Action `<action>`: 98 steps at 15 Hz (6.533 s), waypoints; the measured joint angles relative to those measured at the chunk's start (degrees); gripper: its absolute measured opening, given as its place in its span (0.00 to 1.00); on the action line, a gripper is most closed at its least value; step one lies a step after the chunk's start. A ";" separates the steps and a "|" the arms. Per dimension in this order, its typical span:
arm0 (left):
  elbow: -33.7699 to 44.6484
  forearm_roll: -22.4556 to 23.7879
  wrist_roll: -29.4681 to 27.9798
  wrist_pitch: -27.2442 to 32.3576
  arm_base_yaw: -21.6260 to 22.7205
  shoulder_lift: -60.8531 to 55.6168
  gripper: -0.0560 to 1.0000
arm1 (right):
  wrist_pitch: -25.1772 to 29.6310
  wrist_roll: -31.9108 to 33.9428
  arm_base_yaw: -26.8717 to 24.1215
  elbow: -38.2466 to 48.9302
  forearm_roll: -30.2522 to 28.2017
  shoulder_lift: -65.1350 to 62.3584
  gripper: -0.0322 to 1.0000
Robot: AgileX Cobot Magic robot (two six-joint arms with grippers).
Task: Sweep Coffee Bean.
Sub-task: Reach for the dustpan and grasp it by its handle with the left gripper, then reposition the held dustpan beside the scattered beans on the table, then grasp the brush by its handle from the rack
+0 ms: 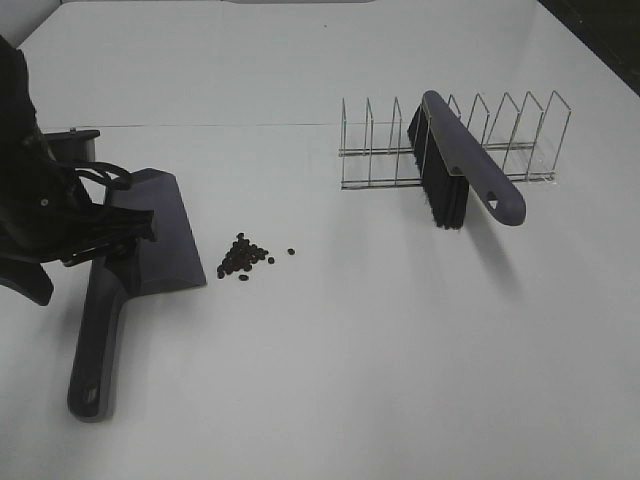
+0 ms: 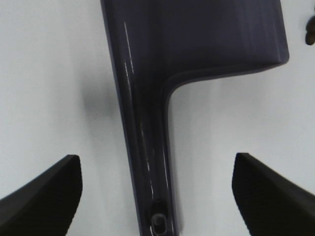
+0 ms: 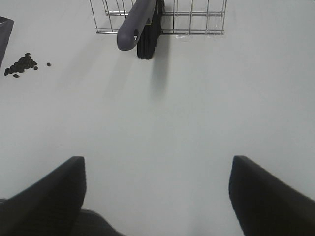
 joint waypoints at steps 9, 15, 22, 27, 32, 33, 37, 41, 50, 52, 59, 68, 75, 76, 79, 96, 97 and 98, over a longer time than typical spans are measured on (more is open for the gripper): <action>-0.06 -0.97 -2.35 -6.42 0.00 8.42 0.78 | 0.00 0.00 0.00 0.00 0.00 0.00 0.76; -0.69 -1.15 -2.46 -7.62 0.00 10.31 0.78 | 0.06 0.00 0.00 0.00 0.00 0.00 0.76; -1.43 0.74 -2.46 -5.10 0.00 11.52 0.49 | 0.06 0.00 0.00 0.00 0.00 0.00 0.76; -1.43 2.81 -0.86 -4.93 -0.23 11.52 0.37 | 0.06 0.00 0.00 0.00 0.00 0.00 0.76; 0.17 13.29 -3.09 -3.84 -0.40 9.68 0.37 | 0.06 0.00 0.00 0.00 0.00 0.00 0.76; 2.46 14.73 -3.32 -5.04 -0.40 8.42 0.37 | 0.11 0.00 0.00 0.00 0.00 0.00 0.76; 12.61 16.73 -2.98 -11.34 -0.40 0.92 0.37 | 0.29 0.00 0.00 0.00 0.00 0.00 0.76; 12.95 18.28 -2.69 -11.52 -0.40 -1.03 0.37 | 0.29 1.83 0.00 -0.11 -0.11 0.00 0.76; 12.95 18.33 -1.20 -11.29 -0.40 -1.03 0.37 | 0.86 6.65 0.00 -16.44 -0.80 29.74 0.76; 12.95 18.33 -1.15 -11.12 -0.40 -1.03 0.37 | 1.72 6.65 0.00 -22.12 -0.80 38.39 0.76; 12.95 18.33 -1.15 -10.94 -0.40 -1.03 0.37 | 6.65 6.70 0.00 -40.68 -0.80 69.67 0.76; 12.95 18.33 -1.15 -9.40 -0.40 -1.03 0.37 | 6.82 6.88 0.00 -71.05 7.39 101.47 0.75; 12.95 17.93 -1.15 -9.22 -0.40 -1.03 0.37 | 6.76 6.19 2.23 -82.85 7.96 115.28 0.74; 12.95 17.70 -1.15 -9.11 -0.40 -1.03 0.37 | 6.82 6.13 5.39 -86.23 4.70 118.95 0.74; 12.95 17.36 -1.15 -8.94 -0.40 -1.03 0.37 | 6.82 6.07 7.05 -91.56 2.92 123.64 0.74; 12.95 17.25 -1.15 -7.79 -0.40 -1.03 0.37 | 6.82 6.07 7.05 -97.29 -3.72 140.43 0.73; 12.95 17.25 -1.15 -7.73 -0.40 -1.03 0.37 | 6.82 6.07 7.05 -97.35 -3.72 140.43 0.73; 12.95 17.25 -1.15 -7.73 -0.40 -1.03 0.37 | 6.82 6.07 7.05 -97.35 -3.72 140.43 0.73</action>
